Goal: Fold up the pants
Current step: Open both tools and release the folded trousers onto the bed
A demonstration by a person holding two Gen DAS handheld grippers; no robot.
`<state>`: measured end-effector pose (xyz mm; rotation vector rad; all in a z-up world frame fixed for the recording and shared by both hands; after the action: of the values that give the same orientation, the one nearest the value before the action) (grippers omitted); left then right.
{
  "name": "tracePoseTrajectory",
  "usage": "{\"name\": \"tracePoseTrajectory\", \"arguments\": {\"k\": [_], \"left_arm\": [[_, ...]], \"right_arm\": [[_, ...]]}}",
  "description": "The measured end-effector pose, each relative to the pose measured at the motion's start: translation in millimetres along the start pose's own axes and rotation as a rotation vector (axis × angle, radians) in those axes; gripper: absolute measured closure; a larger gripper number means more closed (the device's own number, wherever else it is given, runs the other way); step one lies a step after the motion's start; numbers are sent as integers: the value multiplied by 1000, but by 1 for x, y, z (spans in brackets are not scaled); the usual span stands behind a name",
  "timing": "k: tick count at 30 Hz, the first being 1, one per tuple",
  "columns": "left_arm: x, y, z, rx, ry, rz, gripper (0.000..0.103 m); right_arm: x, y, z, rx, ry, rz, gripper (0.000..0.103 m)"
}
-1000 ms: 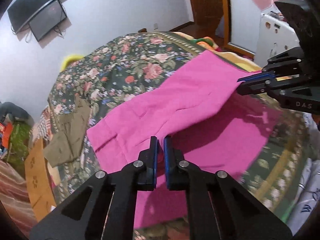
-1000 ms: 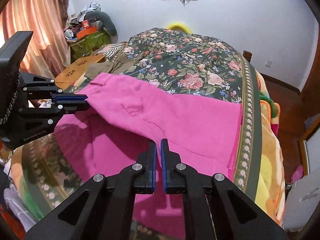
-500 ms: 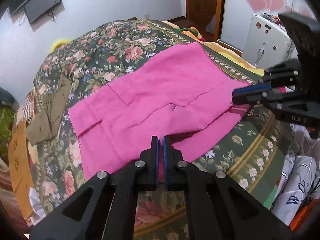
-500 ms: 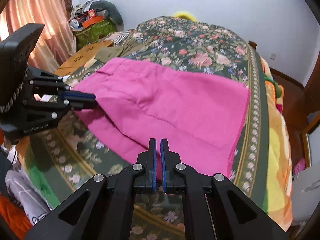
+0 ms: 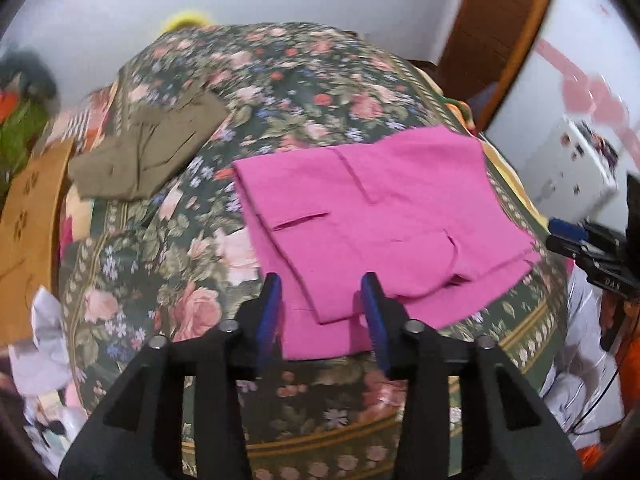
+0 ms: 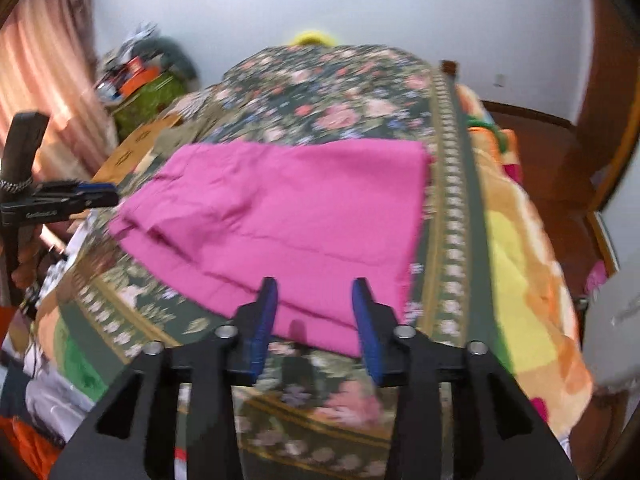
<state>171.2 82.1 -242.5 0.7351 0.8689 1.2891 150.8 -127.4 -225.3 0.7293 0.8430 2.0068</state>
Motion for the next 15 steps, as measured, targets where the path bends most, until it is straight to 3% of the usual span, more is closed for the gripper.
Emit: {"name": "tracePoseTrajectory", "arguments": {"k": [6, 10, 15], "left_arm": [[3, -23, -7, 75, 80, -83, 57], [-1, -37, -12, 96, 75, -66, 57], [-9, -37, -10, 76, 16, -32, 75]], "right_arm": [[-25, -2, -8, 18, -80, -28, 67], [-31, -12, -16, 46, -112, -16, 67], [-30, -30, -23, 85, -129, 7, 67]]}}
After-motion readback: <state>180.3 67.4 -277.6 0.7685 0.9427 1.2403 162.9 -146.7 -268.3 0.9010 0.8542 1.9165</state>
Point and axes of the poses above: each gripper's, at about its wrist camera, not at the fingertips, and y roughly against the way its jaws point, x to its left, z to its top, the point moved 7 cm from there along -y, roughly the way its jaws point, and after that the axes turned 1 degree about x, right-handed, at the moved point
